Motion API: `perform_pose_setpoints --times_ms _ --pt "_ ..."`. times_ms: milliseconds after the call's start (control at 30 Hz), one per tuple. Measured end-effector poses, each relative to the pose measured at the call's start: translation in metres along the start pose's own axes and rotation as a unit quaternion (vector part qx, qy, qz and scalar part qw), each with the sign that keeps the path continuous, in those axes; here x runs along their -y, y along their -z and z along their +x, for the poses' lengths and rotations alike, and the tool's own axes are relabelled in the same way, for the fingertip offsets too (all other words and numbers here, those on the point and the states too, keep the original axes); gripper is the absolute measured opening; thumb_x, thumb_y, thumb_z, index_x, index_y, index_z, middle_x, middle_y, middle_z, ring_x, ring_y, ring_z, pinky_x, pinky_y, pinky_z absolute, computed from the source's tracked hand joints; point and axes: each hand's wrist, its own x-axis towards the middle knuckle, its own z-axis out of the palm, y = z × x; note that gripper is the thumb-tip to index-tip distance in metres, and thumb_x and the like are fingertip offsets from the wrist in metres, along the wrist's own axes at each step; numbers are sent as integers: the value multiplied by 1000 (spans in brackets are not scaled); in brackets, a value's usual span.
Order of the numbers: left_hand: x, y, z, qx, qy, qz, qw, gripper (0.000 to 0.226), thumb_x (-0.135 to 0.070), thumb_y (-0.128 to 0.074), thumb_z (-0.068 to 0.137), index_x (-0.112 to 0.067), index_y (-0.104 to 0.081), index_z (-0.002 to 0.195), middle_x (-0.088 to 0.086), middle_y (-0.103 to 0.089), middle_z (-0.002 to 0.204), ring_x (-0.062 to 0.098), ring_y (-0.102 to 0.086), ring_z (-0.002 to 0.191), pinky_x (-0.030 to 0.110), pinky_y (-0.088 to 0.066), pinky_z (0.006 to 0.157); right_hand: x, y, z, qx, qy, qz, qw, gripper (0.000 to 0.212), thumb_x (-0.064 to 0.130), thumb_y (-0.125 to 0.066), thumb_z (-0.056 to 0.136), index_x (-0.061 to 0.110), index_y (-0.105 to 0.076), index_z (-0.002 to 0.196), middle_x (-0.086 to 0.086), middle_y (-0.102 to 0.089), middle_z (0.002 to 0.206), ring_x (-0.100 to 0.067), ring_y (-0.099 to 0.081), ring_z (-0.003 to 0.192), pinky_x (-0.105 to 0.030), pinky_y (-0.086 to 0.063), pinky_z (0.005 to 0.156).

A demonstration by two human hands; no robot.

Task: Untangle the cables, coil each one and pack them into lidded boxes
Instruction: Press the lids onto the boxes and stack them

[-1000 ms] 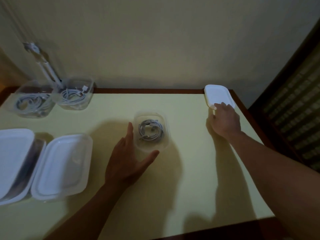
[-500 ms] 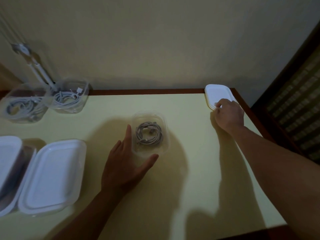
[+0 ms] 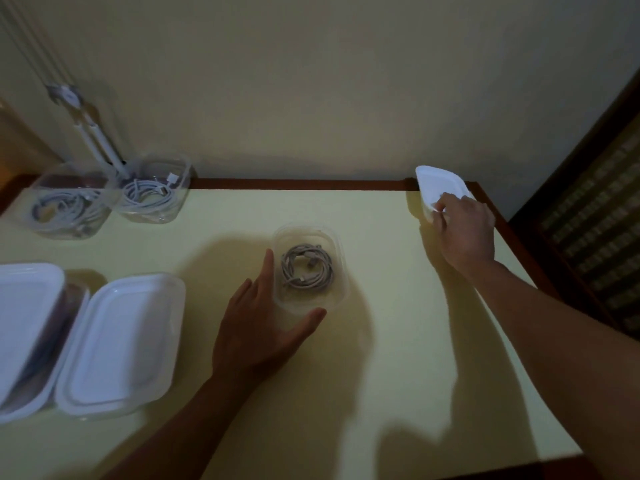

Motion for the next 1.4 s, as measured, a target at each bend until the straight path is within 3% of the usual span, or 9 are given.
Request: perform_pose_setpoints --times_ms 167,300,600,733,800,867,1000,1267,1400 --pt "3 -2 0 6 -4 17 1000 118 -87 -47 73 -21 1 158 1 -45 154 24 -47 133 43 -37 113 41 12 -11 61 80 96 990 25 22 -51 94 10 -67 109 -10 -72 111 -33 -64 107 -49 -47 95" --pt "-1 1 -2 -3 -4 8 1000 116 -83 -52 74 -22 -3 159 -2 -44 154 20 -46 134 41 -35 115 87 22 -37 108 136 147 974 15 24 -55 94 18 -62 107 1 -68 126 -28 -61 114 -40 -45 92" --pt "-2 -2 -2 -17 -15 32 999 112 -88 -40 78 -17 -8 158 1 -44 155 19 -51 132 42 -37 113 158 45 -87 238 232 175 927 23 39 -69 91 27 -67 110 11 -70 116 -13 -51 123 -34 -44 97" --pt "-1 -1 -2 -6 -40 54 998 107 -89 -28 78 -22 -10 159 0 -25 164 17 -44 139 41 -33 115 172 53 -77 248 182 218 926 21 43 -66 93 26 -74 101 15 -70 120 -10 -56 118 -31 -43 97" --pt "0 0 -1 3 -31 46 998 116 -95 -20 73 -19 -8 160 -3 -23 165 15 -41 140 40 -30 117 172 52 -64 200 149 248 936 21 42 -63 95 24 -73 101 13 -66 131 -14 -57 121 -30 -40 100" --pt "0 0 -1 1 -20 23 1000 119 -96 -23 71 -18 -6 160 -5 -28 163 13 -41 140 38 -28 119 170 44 -51 181 139 202 952 34 49 -59 96 28 -65 121 8 -50 151 -20 -44 138 -36 -34 110" --pt "1 1 -2 -7 -18 2 1000 115 -91 -35 74 -20 -6 159 -5 -33 161 13 -42 141 39 -28 119 171 18 -41 305 133 48 942 72 59 -39 101 21 -19 160 -7 -4 170 -28 1 156 -49 -9 124" --pt "1 5 -4 0 -6 -68 998 100 -84 -37 83 -24 -13 159 -7 -38 158 13 -47 136 41 -34 116 180 10 -72 328 157 10 931 73 61 -18 103 22 -2 162 -5 5 170 -31 6 155 -50 1 124" --pt "-2 13 -8 5 12 -99 995 73 -65 -23 97 -30 -12 159 -9 -38 158 8 -39 137 25 -17 119 177 11 -74 340 158 7 927 72 63 -15 102 26 3 162 0 12 169 -28 8 156 -50 2 123"
